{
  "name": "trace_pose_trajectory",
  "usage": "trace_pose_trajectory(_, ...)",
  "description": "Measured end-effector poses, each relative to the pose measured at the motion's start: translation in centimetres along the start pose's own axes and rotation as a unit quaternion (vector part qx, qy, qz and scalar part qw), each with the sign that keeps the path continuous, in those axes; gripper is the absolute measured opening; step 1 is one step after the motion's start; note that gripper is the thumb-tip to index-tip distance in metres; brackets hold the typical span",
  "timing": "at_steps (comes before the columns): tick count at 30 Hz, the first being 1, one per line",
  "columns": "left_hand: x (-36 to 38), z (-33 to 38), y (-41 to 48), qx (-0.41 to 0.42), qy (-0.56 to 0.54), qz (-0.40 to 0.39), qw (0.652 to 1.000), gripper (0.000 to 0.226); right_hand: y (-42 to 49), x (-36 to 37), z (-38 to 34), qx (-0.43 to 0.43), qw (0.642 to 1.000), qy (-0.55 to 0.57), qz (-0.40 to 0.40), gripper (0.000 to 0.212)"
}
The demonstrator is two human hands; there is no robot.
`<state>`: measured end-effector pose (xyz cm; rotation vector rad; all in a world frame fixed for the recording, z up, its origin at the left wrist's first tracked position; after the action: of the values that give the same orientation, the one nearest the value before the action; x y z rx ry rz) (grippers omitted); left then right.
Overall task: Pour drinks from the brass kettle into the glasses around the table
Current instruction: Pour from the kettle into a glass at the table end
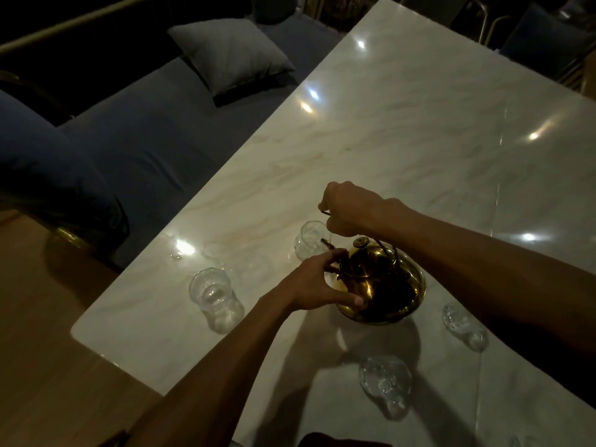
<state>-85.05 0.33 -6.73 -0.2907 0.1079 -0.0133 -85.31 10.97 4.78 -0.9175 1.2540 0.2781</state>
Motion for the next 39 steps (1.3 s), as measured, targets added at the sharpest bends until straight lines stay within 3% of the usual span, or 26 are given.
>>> trace_pose_trajectory(39, 1.2, 4.3, -1.5, 0.022, 0.023, -0.002, 0.999, 0.096, -2.5, -3.2, 1.0, 0.026, 0.997, -0.079, -0.003, 0.040)
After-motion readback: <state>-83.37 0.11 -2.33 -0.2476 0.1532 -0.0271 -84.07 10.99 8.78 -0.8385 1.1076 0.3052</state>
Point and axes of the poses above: each hand's wrist, its own y-axis towards the middle knuckle, its own x-axis out of the palm, z = x × y, the point moved 5 cm from there along y, towards the middle knuckle, and after that the axes turned 8 degrees about -y, right-handed, at the moved point
